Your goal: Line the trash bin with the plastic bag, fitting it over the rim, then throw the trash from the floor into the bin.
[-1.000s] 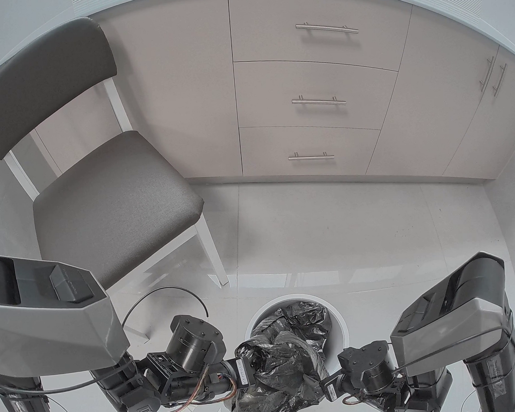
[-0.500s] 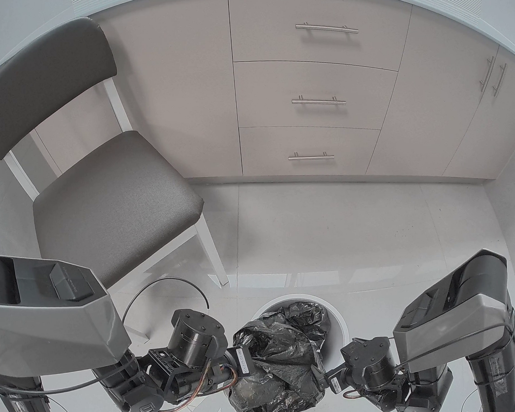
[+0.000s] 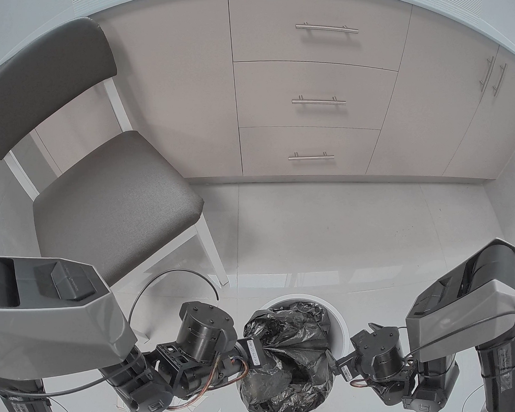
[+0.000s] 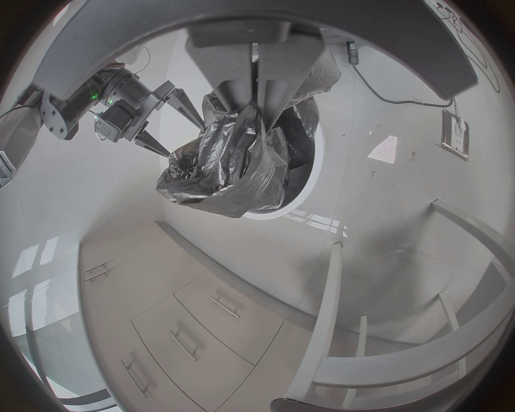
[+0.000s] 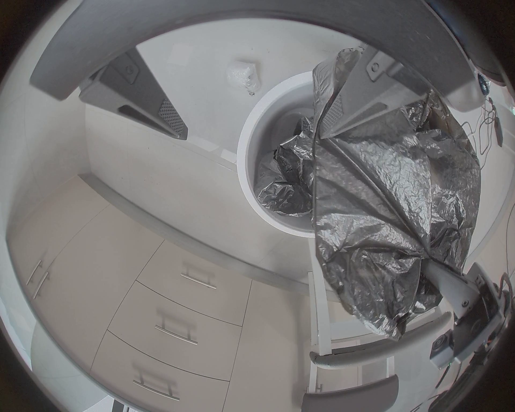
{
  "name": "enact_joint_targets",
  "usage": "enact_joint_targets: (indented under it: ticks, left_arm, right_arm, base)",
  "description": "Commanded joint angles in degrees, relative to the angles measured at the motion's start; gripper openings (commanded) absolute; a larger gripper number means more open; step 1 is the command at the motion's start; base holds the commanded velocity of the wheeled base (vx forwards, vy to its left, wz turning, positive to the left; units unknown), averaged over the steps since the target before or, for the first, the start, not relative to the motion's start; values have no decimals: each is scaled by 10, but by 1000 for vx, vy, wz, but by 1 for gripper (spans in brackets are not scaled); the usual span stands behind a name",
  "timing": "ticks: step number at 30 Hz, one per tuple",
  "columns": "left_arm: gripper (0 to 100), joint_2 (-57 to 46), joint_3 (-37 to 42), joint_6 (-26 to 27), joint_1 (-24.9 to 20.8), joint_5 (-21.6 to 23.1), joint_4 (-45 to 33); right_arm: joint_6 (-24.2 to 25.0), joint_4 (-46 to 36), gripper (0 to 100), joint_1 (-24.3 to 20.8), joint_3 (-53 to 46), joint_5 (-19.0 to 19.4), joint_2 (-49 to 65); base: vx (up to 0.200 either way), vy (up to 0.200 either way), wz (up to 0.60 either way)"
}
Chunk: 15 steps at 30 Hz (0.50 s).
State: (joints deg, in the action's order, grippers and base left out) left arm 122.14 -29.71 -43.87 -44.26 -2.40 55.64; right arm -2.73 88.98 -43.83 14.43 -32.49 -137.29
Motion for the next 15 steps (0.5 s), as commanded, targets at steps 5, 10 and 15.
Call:
enact_joint_targets:
  ticks: [5,10,15]
  left_arm:
    - [0,13,-44,0,-11,0,-6]
    - [0,24,-57,9,-15,0,-6]
    - [0,43,-64,23,-9,-1,-6]
  right_arm:
    - [-35,10,100,21,-12,-3,3]
    - [-43,10,100,38,-5,-23,1]
    - [-59,10,100,66,6,-30,-3]
  base:
    - [0,0,0]
    - [0,0,0]
    - [0,0,0]
